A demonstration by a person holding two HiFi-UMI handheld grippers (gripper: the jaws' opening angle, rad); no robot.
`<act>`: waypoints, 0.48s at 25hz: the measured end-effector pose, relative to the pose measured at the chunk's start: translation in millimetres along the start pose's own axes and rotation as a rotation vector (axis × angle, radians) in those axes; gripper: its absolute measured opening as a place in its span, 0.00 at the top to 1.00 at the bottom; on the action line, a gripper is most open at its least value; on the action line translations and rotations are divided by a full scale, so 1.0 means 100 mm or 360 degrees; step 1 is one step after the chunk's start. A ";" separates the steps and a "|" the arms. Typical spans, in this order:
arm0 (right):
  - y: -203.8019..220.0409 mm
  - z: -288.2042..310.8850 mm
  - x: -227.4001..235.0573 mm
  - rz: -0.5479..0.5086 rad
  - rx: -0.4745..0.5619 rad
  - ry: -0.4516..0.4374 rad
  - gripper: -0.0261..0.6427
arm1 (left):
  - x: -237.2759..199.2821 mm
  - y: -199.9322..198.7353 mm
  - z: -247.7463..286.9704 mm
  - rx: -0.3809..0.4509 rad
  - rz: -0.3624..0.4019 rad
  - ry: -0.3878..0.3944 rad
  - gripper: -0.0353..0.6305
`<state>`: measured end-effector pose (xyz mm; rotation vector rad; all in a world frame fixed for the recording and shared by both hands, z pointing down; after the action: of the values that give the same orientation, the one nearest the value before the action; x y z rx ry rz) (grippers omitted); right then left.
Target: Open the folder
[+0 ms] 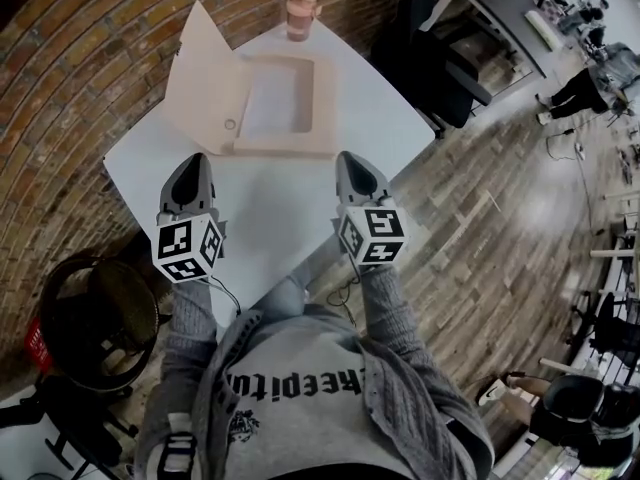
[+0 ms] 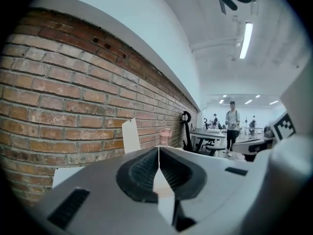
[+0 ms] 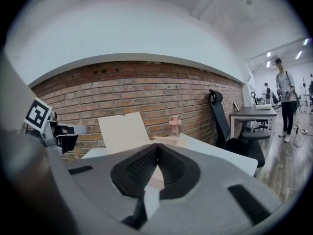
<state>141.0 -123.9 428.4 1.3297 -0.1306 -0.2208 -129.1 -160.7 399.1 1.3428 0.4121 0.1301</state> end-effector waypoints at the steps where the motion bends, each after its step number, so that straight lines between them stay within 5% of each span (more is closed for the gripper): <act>1: -0.03 -0.05 -0.01 -0.0008 0.0016 0.0007 0.96 | 0.03 -0.02 -0.03 0.0010 0.0000 0.0010 0.93; 12: -0.32 -0.58 -0.03 -0.0059 0.0168 0.0096 0.96 | 0.25 -0.25 -0.37 0.0115 0.0022 0.0068 0.93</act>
<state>147.7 -75.8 383.4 1.4435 -0.0675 -0.2074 -122.7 -124.2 363.7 1.4160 0.4473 0.1570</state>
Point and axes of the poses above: the fingertips, and each gripper's own axes: z forward along the fingers, x to its right, y out of its underside, the point moved 4 cm from there along -z, backward along the fingers, and after that the axes turned 8 degrees about -z, right-handed, at the moved point
